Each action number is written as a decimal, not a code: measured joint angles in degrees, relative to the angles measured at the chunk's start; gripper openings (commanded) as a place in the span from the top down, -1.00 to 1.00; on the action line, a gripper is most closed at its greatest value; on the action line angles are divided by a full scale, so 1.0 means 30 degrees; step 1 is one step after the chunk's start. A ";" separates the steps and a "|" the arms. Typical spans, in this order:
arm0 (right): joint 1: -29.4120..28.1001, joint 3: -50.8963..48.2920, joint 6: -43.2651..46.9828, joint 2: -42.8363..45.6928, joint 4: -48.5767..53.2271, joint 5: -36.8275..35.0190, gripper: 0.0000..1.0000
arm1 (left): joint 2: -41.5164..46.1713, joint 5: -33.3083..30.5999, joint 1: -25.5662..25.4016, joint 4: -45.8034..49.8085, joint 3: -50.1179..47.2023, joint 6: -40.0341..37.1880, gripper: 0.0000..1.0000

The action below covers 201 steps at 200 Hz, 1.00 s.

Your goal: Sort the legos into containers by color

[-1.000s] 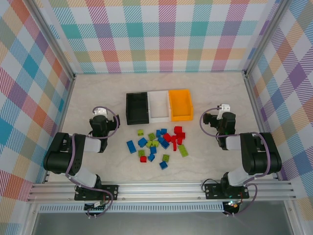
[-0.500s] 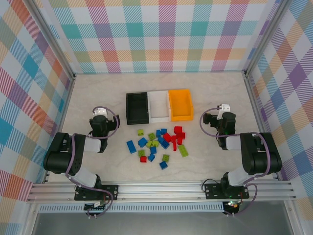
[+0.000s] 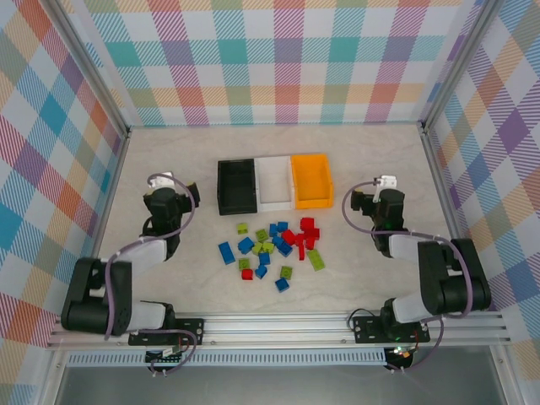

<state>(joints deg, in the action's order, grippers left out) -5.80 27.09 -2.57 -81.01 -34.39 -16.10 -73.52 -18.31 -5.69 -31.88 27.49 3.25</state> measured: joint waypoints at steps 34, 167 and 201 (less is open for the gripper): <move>-0.0117 0.3198 -0.1953 0.2390 0.4073 -0.2331 -0.99 | 0.1800 -0.2208 0.0036 0.2849 0.1566 0.4007 -1.00; -0.7308 0.4940 -0.9173 0.4736 1.7129 0.1756 -0.93 | 0.3220 0.0102 -0.4379 1.8221 0.8925 1.3529 -1.00; -1.0083 0.4889 -0.8684 0.4794 1.9853 0.2208 -0.63 | 0.3308 0.0984 -0.6754 1.9577 0.8109 1.3267 -1.00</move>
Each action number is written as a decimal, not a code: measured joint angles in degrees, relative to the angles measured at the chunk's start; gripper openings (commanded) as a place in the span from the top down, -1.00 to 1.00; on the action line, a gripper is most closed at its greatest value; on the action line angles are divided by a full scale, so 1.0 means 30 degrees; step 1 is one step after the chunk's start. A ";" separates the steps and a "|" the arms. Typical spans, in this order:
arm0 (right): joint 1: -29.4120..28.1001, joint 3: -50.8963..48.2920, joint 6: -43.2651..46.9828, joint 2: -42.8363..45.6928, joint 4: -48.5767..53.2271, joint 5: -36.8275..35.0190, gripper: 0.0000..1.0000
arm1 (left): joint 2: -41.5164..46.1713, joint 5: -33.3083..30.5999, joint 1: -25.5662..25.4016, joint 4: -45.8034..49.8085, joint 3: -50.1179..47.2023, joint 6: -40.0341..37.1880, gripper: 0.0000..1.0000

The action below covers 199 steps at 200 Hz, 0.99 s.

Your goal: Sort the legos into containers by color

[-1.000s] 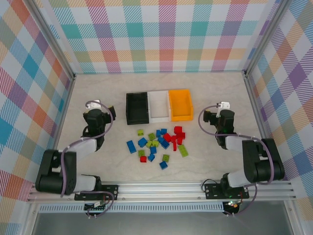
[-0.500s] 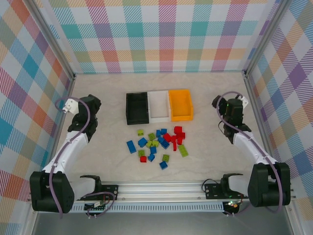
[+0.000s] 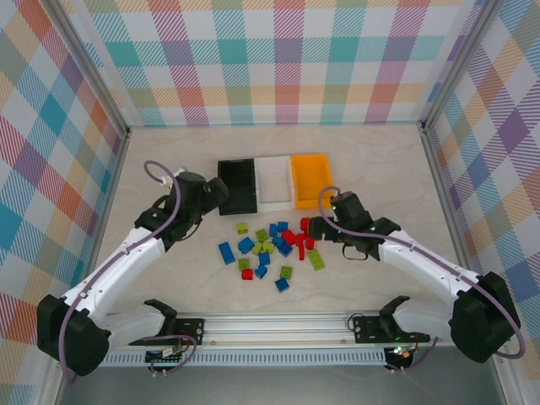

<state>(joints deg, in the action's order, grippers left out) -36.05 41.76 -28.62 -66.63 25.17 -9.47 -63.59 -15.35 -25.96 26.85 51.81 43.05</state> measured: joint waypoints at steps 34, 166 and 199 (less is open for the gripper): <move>-0.1931 -0.0532 -0.0044 -0.0539 0.1763 -0.0226 -0.55 | 0.0583 0.0619 -0.0022 0.0627 -0.1370 0.0219 -1.00; -0.4809 0.0954 -0.0146 -0.6958 0.2361 -0.1588 -0.04 | 0.2076 0.0772 -0.0058 0.1158 -0.2135 0.0299 -1.00; -0.4889 0.1013 -0.0284 -0.7031 0.2295 -0.1348 0.13 | 0.1836 0.0831 -0.0058 0.1151 -0.2135 0.0299 -1.00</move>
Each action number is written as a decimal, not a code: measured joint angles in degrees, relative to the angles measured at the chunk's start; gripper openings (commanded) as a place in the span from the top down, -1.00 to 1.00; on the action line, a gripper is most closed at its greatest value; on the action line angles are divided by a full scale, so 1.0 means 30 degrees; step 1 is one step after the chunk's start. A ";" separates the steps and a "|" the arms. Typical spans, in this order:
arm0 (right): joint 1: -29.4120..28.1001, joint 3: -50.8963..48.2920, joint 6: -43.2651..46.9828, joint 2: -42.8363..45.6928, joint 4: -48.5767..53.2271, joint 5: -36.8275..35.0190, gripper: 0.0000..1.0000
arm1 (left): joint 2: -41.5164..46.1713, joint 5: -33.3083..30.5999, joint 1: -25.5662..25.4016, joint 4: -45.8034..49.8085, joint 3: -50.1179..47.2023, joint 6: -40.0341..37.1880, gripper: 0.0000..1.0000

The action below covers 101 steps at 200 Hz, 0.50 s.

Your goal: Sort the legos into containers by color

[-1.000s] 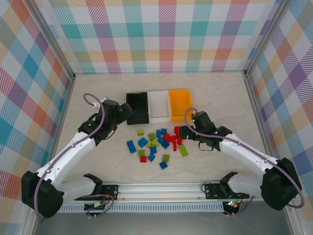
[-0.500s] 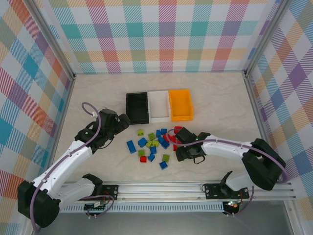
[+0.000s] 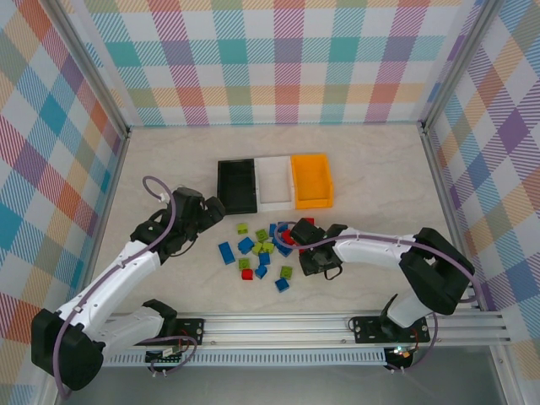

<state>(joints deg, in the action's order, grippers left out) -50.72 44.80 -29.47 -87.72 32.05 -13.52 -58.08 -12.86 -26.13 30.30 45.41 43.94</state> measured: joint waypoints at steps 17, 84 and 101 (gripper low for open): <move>-0.0029 0.0000 -0.0044 0.0000 -0.0087 0.0131 0.21 | -0.0044 0.0007 0.0000 0.0000 0.0000 0.0000 -1.00; 0.0044 -0.0197 -0.0525 0.0590 0.0095 -0.1173 0.32 | -0.0160 0.0131 -0.0015 0.0000 0.0000 -0.0007 -1.00; 0.0117 -0.0328 -0.0619 0.1370 0.0503 -0.1953 0.33 | -0.0160 0.0131 -0.0022 0.0000 0.0022 -0.0015 -1.00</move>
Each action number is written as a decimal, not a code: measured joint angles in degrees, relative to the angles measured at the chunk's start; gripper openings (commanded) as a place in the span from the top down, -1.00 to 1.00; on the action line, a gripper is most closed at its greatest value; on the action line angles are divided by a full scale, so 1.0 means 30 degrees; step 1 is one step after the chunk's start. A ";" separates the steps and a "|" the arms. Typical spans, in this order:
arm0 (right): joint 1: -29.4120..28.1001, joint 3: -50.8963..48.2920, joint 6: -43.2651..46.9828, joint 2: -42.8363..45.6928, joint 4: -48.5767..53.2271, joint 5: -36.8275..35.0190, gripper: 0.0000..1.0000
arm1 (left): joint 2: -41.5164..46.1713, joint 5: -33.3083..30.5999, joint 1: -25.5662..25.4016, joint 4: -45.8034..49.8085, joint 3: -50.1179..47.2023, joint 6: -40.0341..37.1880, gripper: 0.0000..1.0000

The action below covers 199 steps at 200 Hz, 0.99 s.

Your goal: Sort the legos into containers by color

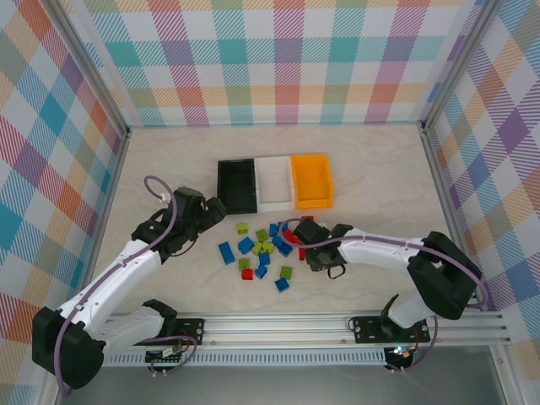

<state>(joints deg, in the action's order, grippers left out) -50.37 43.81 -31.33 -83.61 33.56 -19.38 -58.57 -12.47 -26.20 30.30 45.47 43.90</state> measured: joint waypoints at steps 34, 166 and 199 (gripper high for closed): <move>0.0364 0.0102 -0.0022 0.2178 0.0933 -0.1056 0.33 | 0.0000 -0.0015 0.0000 0.0051 0.0182 0.0007 -1.00; 0.7096 1.3835 0.2914 -0.8808 -0.0933 0.1260 0.31 | -0.1282 0.0277 -0.0532 0.1450 0.0685 0.0510 -1.00; 0.7570 1.5424 0.2849 -1.0564 -0.0648 0.1530 0.14 | -0.0969 0.0313 -0.0532 0.1683 0.0087 0.0517 -1.00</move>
<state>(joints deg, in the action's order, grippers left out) -27.66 90.08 -22.79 -115.31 31.62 -14.79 -61.47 -11.53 -27.79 35.35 45.74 45.45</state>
